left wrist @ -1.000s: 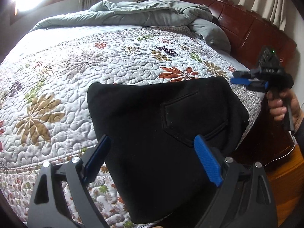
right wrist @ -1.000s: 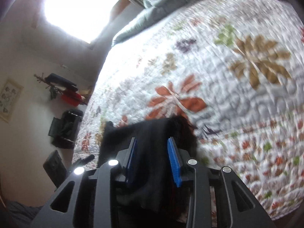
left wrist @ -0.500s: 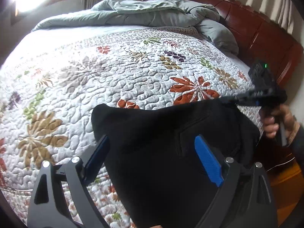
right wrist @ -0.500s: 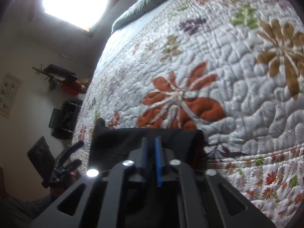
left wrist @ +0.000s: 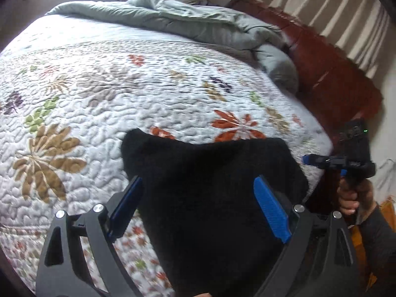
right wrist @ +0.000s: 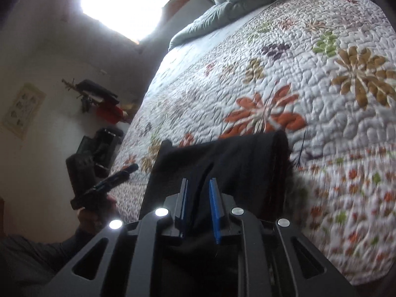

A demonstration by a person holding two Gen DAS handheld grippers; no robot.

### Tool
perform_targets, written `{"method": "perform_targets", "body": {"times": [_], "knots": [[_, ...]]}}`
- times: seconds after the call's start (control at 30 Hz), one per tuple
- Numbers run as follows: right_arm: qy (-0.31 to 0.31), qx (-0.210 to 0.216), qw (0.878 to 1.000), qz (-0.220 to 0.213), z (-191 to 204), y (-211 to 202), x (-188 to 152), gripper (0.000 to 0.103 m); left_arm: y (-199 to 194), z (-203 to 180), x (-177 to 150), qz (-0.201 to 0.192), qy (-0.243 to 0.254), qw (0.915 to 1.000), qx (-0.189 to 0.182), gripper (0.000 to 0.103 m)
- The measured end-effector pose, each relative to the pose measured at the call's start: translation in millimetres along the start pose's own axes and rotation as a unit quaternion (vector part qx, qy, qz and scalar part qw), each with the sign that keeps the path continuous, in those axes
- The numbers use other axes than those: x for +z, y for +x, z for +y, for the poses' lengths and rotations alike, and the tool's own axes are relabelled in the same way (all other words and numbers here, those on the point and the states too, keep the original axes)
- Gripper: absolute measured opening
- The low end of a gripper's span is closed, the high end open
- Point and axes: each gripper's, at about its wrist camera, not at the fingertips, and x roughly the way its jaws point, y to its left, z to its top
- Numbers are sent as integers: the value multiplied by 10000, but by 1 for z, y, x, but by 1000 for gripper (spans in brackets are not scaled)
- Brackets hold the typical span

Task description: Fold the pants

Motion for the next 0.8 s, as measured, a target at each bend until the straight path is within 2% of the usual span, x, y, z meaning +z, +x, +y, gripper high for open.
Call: {"method": "perform_targets", "body": {"times": [0.1, 0.17, 0.2, 0.23, 0.33, 0.5, 0.57, 0.6, 0.63, 0.67, 0.7, 0.8], "knots": [[-16, -329, 9991, 263, -6, 13, -22, 18, 1, -12, -19, 153, 86, 9994, -293, 90], [84, -520, 9980, 344, -22, 17, -32, 16, 10, -15, -31, 333, 43, 9990, -304, 90], [84, -587, 9976, 362, -30, 19, -36, 10, 14, -14, -35, 418, -4, 9986, -323, 90], [149, -620, 9973, 360, -37, 21, -38, 0, 18, -11, -38, 502, -68, 9981, -344, 90], [307, -442, 9981, 289, -46, 18, -43, 0, 26, -7, -45, 582, -123, 9977, -324, 90], [286, -523, 9978, 302, -44, 4, -40, 2, 9, 1, -39, 420, -286, 9975, -496, 90], [348, -618, 9972, 222, -47, -7, -33, 21, -1, 12, -35, 343, -347, 9979, -430, 91], [428, -657, 9967, 194, -51, -9, -28, 42, -4, 19, -34, 364, -403, 9977, -409, 92], [511, -717, 9960, 177, -54, -13, -27, 68, -4, 27, -34, 427, -482, 9970, -423, 92], [600, -674, 9957, 202, -58, -14, -24, 76, -2, 36, -33, 558, -610, 9954, -477, 92], [696, -574, 9955, 275, -61, -12, -21, 79, 1, 44, -33, 691, -741, 9933, -555, 92], [976, -345, 9938, 414, -72, -4, -10, 80, 17, 69, -34, 1108, -1246, 9823, -855, 93]]}}
